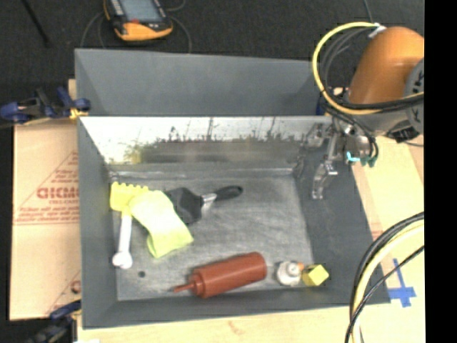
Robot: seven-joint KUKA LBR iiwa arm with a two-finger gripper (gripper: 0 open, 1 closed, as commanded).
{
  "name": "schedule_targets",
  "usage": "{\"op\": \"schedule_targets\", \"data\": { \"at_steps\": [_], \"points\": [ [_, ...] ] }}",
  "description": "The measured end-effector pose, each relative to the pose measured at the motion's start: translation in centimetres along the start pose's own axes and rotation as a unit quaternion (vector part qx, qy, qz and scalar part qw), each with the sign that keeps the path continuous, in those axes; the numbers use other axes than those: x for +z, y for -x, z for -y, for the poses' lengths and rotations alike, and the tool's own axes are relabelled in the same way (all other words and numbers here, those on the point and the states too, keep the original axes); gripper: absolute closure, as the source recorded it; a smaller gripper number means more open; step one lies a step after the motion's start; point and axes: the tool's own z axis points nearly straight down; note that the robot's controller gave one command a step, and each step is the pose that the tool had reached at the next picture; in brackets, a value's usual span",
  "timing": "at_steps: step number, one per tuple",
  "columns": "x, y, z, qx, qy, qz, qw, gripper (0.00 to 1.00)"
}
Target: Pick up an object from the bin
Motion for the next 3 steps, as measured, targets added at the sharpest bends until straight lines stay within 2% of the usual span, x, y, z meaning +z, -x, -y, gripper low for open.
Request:
{"op": "schedule_targets", "data": {
  "at_steps": [1, 2, 3],
  "points": [
    [-0.5, 0.2, 0.0, -0.001, -0.001, 0.0042, 1.0000, 0.00],
    [2.3, -3.2, -0.6, -0.071, -0.002, 0.0084, 0.9975, 0.00],
    [5.7, -5.5, -0.6, -0.229, 0.000, 0.0007, 0.9735, 0.00]
  ]
}}
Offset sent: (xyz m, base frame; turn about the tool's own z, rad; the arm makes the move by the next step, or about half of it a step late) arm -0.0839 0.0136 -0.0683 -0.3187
